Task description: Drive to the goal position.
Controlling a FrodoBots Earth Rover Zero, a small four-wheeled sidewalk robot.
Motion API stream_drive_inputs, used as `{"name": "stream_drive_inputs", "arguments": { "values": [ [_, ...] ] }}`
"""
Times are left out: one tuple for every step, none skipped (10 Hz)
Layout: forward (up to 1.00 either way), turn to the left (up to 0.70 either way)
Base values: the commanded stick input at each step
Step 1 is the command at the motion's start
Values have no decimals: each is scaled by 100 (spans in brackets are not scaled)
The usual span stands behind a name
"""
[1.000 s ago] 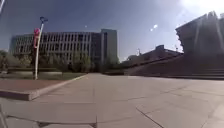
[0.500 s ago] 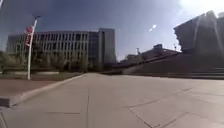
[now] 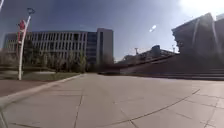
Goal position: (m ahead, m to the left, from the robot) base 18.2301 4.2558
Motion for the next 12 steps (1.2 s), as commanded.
{"name": "stream_drive_inputs", "arguments": {
  "values": [
    [100,-9],
    [100,-8],
    [100,12],
    [100,31],
    [100,31],
    [100,31],
    [100,31],
    [100,31],
    [100,30],
    [100,-1],
    [100,-9],
    [100,-9]
  ]
}}
